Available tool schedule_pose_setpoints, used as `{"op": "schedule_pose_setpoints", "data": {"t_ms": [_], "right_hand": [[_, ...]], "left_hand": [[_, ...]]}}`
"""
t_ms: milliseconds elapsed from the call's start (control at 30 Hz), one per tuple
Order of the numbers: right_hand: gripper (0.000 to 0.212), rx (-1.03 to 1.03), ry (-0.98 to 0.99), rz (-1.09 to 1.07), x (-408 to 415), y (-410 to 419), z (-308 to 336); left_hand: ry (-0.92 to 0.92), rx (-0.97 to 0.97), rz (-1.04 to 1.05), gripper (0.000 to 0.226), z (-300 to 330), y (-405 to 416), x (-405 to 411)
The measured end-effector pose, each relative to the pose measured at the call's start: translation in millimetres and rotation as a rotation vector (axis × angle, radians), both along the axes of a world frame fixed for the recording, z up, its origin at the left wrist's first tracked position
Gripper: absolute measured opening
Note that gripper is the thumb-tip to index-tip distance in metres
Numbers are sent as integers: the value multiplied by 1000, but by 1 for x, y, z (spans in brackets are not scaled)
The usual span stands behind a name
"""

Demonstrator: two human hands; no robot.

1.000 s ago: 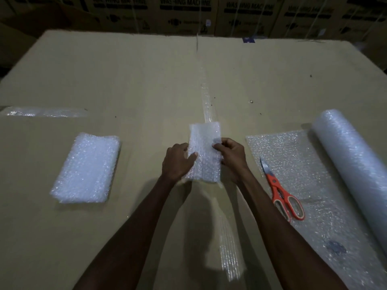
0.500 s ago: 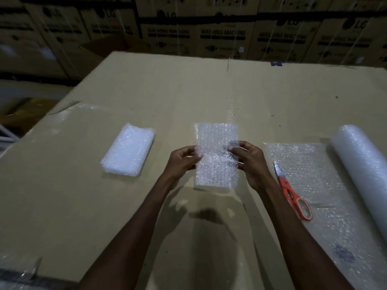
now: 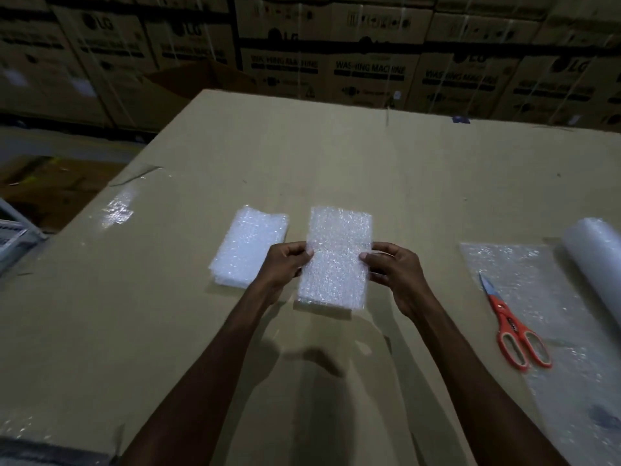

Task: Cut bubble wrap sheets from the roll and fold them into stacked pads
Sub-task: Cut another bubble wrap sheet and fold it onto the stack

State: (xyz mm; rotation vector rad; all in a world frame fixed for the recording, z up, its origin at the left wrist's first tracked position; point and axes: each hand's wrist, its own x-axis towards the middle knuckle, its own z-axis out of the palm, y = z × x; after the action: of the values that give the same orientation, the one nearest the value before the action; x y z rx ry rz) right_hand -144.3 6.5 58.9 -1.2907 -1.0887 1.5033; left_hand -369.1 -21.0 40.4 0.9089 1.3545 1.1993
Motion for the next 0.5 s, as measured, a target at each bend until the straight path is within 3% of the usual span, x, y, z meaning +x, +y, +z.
{"op": "schedule_pose_setpoints", "data": {"t_ms": [200, 500], "right_hand": [[28, -38, 44, -40, -94, 17, 1], [24, -132, -27, -117, -183, 46, -16]], "left_hand": [[46, -35, 64, 10, 2, 16, -88], [132, -99, 210, 30, -12, 48, -175]]}}
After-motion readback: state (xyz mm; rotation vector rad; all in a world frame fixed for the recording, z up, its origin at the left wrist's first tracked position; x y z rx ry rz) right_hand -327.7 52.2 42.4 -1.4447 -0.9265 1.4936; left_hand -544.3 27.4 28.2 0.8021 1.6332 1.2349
